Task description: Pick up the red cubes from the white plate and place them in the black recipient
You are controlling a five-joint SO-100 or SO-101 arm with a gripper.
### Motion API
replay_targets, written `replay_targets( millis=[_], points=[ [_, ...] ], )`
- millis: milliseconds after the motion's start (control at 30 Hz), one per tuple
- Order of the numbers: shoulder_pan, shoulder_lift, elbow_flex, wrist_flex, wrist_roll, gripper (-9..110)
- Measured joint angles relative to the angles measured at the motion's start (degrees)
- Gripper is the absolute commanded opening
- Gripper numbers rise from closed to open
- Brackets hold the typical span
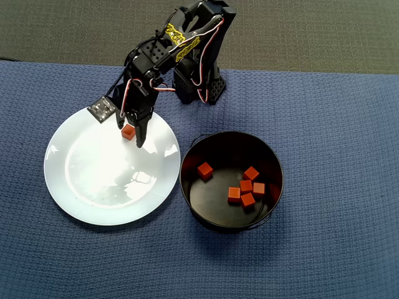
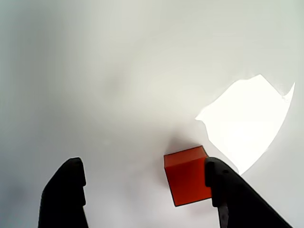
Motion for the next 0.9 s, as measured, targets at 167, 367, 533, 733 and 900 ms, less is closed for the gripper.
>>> replay_targets(
  millis=[167,367,533,733,900],
  points=[
    [2.1,-1.8,0.2,0.0,-7.1,25],
    [3.8,-2.9,0.2,0.8,-10.8,25],
    [4.8,-3.9,0.2,1.3,-12.4,25],
    [5.4,-4.8,0.2,0.4,-13.0,23],
    [5.4,-5.4,0.9,-2.0,-13.1,22]
  ],
)
